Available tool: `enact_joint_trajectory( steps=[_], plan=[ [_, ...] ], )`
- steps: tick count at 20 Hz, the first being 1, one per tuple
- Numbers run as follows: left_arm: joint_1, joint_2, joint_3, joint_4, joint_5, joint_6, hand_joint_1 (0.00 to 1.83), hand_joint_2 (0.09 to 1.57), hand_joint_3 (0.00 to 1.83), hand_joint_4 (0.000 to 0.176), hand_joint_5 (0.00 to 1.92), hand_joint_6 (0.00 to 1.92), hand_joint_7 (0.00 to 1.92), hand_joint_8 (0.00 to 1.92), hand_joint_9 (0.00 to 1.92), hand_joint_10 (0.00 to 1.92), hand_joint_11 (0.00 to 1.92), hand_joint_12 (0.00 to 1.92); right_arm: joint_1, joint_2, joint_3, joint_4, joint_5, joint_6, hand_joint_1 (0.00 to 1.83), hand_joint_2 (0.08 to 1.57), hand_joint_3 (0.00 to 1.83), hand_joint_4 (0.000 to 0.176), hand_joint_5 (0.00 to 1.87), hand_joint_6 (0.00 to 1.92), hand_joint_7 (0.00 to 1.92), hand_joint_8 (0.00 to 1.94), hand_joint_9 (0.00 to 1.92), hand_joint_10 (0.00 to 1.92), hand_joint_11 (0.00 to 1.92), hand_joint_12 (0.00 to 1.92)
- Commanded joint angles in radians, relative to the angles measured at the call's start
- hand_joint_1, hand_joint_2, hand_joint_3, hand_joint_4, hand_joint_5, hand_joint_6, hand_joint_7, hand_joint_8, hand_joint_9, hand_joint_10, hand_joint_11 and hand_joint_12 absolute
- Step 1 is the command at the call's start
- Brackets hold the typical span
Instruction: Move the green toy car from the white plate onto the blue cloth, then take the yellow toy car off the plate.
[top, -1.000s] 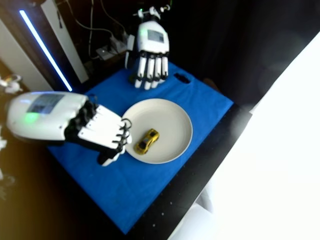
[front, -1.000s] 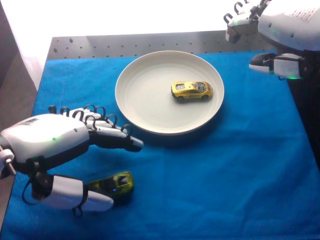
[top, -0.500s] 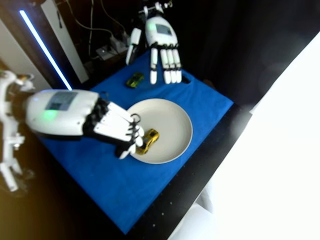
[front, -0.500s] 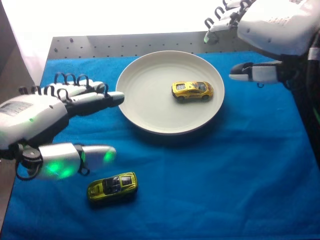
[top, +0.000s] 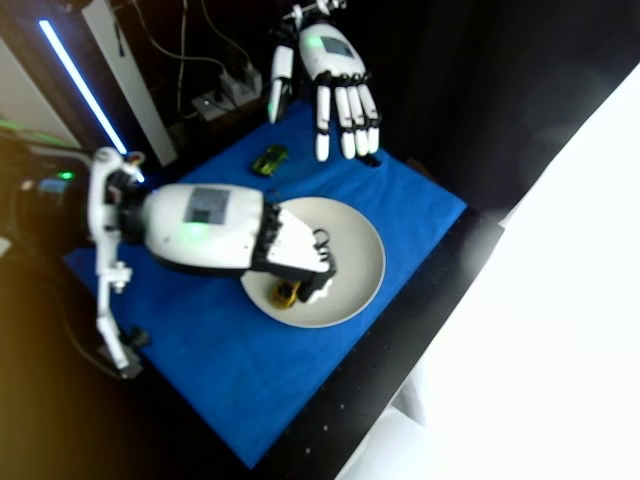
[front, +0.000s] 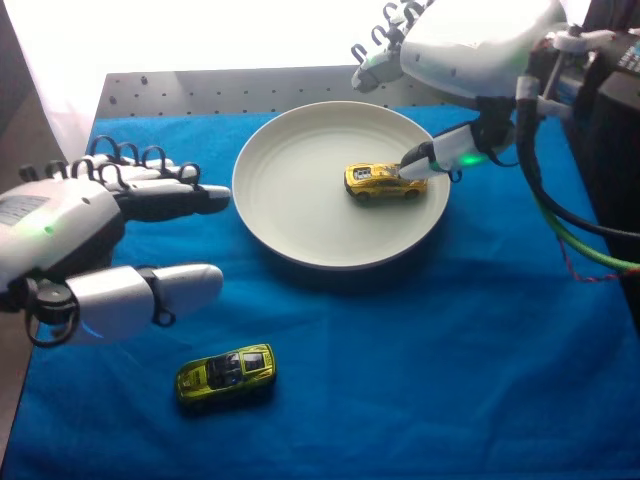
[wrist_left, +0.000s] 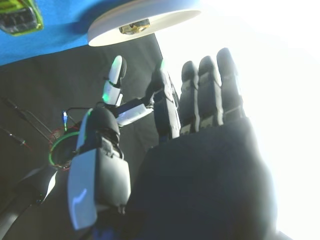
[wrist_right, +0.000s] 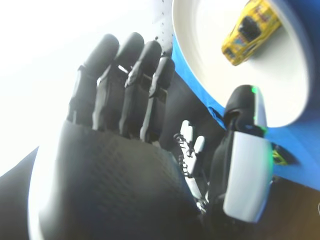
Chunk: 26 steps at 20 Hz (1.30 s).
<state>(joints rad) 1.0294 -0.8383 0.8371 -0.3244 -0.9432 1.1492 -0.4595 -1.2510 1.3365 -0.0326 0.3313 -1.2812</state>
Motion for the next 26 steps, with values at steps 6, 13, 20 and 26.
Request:
enact_joint_trajectory(
  steps=[6, 13, 20, 26],
  plan=[
    [-0.004, -0.010, 0.007, 0.007, -0.112, -0.003, 0.37, 1.23, 0.00, 0.158, 0.52, 0.01, 0.32, 0.00, 0.23, 0.01, 0.00, 0.57, 0.014, -0.021, 0.045, 0.042, 0.051, -0.006, 0.82, 0.93, 0.00, 0.000, 0.67, 0.77, 0.63, 0.47, 0.28, 1.02, 0.00, 1.88],
    [-0.004, -0.015, 0.007, 0.006, -0.110, -0.003, 0.39, 1.24, 0.00, 0.158, 0.52, 0.00, 0.32, 0.00, 0.23, 0.00, 0.00, 0.59, 0.014, -0.055, 0.065, 0.047, 0.029, -0.006, 0.84, 0.97, 0.00, 0.000, 0.62, 0.24, 0.45, 1.02, 0.25, 1.46, 0.19, 1.92],
    [-0.004, -0.015, 0.006, 0.005, -0.115, -0.004, 0.56, 1.23, 0.00, 0.139, 0.57, 0.01, 0.34, 0.00, 0.23, 0.00, 0.00, 0.63, 0.013, -0.065, 0.052, 0.047, 0.026, -0.006, 0.86, 0.97, 0.00, 0.000, 0.56, 0.72, 0.51, 1.19, 0.42, 1.59, 0.41, 1.92],
    [-0.004, -0.015, 0.004, 0.005, -0.116, -0.004, 0.70, 1.22, 0.00, 0.127, 0.61, 0.01, 0.36, 0.00, 0.27, 0.01, 0.00, 0.82, 0.007, -0.076, 0.054, 0.046, 0.017, -0.006, 0.83, 0.97, 0.00, 0.000, 0.63, 0.37, 0.63, 0.55, 0.43, 1.12, 0.27, 1.79]
  ],
)
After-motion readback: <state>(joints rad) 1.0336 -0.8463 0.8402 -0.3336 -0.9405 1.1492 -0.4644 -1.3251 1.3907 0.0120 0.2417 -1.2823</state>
